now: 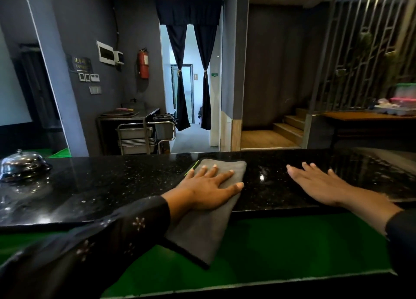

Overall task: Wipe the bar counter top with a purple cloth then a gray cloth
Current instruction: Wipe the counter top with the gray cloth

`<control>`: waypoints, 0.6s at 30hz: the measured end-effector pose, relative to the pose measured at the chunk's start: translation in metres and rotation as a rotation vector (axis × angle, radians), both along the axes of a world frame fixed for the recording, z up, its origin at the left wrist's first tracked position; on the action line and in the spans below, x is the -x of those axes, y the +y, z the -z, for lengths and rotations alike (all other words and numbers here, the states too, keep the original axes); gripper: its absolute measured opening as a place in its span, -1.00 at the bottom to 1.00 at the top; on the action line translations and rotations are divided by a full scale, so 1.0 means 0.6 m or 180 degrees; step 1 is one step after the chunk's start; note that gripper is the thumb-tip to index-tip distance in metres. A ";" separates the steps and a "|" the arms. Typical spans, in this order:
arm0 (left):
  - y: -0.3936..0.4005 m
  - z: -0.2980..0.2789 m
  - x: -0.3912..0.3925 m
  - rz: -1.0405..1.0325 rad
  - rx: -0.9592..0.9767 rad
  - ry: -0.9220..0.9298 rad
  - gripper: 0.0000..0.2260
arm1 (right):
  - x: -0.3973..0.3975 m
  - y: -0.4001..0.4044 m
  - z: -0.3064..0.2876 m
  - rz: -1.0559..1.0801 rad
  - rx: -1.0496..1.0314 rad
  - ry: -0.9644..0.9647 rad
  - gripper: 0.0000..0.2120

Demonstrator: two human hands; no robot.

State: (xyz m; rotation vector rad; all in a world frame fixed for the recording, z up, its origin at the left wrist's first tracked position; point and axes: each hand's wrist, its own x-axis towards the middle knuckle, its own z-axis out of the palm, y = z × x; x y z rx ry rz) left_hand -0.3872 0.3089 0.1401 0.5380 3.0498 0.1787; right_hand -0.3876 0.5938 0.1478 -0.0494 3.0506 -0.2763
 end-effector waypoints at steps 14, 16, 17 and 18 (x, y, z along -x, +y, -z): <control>0.069 -0.010 0.048 -0.0238 0.0279 -0.0055 -0.37 | 0.010 0.007 0.009 -0.0084 0.0120 0.0127 -0.35; 0.074 0.000 0.000 0.0106 0.0228 0.0023 -0.38 | 0.011 0.009 0.012 -0.0088 0.0094 0.0126 -0.35; 0.072 0.004 -0.018 0.0201 0.0191 0.0039 -0.38 | 0.012 0.010 0.013 -0.0097 0.0072 0.0118 -0.35; 0.068 0.004 -0.030 0.0265 0.0162 0.0065 -0.37 | 0.014 0.011 0.015 -0.0108 0.0061 0.0113 -0.35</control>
